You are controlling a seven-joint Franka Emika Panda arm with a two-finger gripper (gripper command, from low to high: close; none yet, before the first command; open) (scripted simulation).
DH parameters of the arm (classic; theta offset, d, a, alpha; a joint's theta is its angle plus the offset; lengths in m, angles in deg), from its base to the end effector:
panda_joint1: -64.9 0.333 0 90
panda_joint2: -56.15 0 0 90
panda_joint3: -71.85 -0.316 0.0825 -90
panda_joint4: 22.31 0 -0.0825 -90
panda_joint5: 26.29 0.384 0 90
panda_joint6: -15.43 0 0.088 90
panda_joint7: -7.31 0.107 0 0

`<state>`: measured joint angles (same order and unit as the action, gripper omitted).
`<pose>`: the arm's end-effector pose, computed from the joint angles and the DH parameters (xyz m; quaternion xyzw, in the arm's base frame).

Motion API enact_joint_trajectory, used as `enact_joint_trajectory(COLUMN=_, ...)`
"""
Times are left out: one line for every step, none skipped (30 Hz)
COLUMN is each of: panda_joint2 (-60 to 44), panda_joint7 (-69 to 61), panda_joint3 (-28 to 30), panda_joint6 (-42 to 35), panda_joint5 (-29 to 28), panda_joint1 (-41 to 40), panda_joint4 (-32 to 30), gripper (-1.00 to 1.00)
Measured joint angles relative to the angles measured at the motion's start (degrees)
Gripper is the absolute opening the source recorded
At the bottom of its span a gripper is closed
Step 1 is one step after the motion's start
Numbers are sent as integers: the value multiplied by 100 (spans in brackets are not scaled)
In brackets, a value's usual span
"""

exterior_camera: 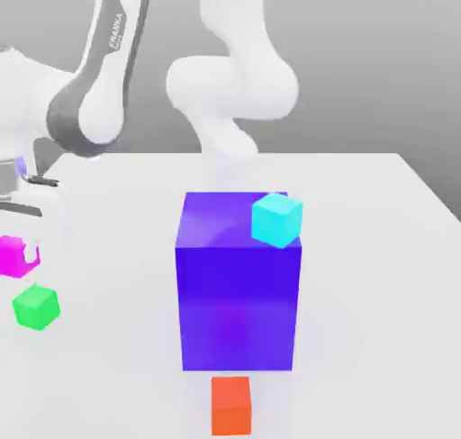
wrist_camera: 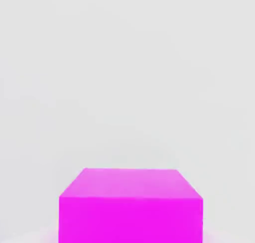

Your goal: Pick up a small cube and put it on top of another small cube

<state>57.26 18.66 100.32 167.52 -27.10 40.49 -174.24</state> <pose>0.2579 -0.3388 0.2495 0.8502 -0.5263 0.0097 0.0024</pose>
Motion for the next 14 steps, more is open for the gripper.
enact_joint_trajectory(panda_joint2=-63, panda_joint7=-82, panda_joint3=-20, panda_joint6=17, panda_joint5=56, panda_joint1=-20, panda_joint4=-15, gripper=-100)
enact_joint_trajectory(panda_joint2=-145, panda_joint7=-163, panda_joint3=-87, panda_joint6=68, panda_joint5=140, panda_joint1=-73, panda_joint4=-15, gripper=-100)
enact_joint_trajectory(panda_joint2=-239, panda_joint7=-246, panda_joint3=-144, panda_joint6=139, panda_joint5=240, panda_joint1=-83, panda_joint4=-9, gripper=-100)
enact_joint_trajectory(panda_joint2=-341, panda_joint7=-333, panda_joint3=-194, panda_joint6=220, panda_joint5=353, panda_joint1=-24, panda_joint4=-1, gripper=-100)
enact_joint_trajectory(panda_joint2=-450, panda_joint7=-424, panda_joint3=-240, panda_joint6=309, panda_joint5=475, panda_joint1=-17, panda_joint4=9, gripper=-100)
enact_joint_trajectory(panda_joint2=-565, panda_joint7=-522, panda_joint3=-282, panda_joint6=402, panda_joint5=609, panda_joint1=-28, panda_joint4=18, gripper=-100)
enact_joint_trajectory(panda_joint2=-684, panda_joint7=-624, panda_joint3=-336, panda_joint6=498, panda_joint5=749, panda_joint1=-57, panda_joint4=26, gripper=-100)
enact_joint_trajectory(panda_joint2=-807, panda_joint7=-731, panda_joint3=-392, panda_joint6=596, panda_joint5=895, panda_joint1=-88, panda_joint4=33, gripper=-100)
enact_joint_trajectory(panda_joint2=-932, panda_joint7=-838, panda_joint3=-473, panda_joint6=698, panda_joint5=1044, panda_joint1=-143, panda_joint4=39, gripper=-100)
enact_joint_trajectory(panda_joint2=-1060, panda_joint7=-948, panda_joint3=-562, panda_joint6=801, panda_joint5=1197, panda_joint1=-204, panda_joint4=44, gripper=-100)
enact_joint_trajectory(panda_joint2=-1190, panda_joint7=-1058, panda_joint3=-662, panda_joint6=906, panda_joint5=1350, panda_joint1=-274, panda_joint4=48, gripper=-100)
enact_joint_trajectory(panda_joint2=-1286, panda_joint7=-1146, panda_joint3=-706, panda_joint6=976, panda_joint5=1476, panda_joint1=-294, panda_joint4=52, gripper=100)
enact_joint_trajectory(panda_joint2=-1286, panda_joint7=-1146, panda_joint3=-706, panda_joint6=976, panda_joint5=1476, panda_joint1=-294, panda_joint4=52, gripper=100)
enact_joint_trajectory(panda_joint2=-1286, panda_joint7=-1146, panda_joint3=-706, panda_joint6=976, panda_joint5=1476, panda_joint1=-294, panda_joint4=52, gripper=100)
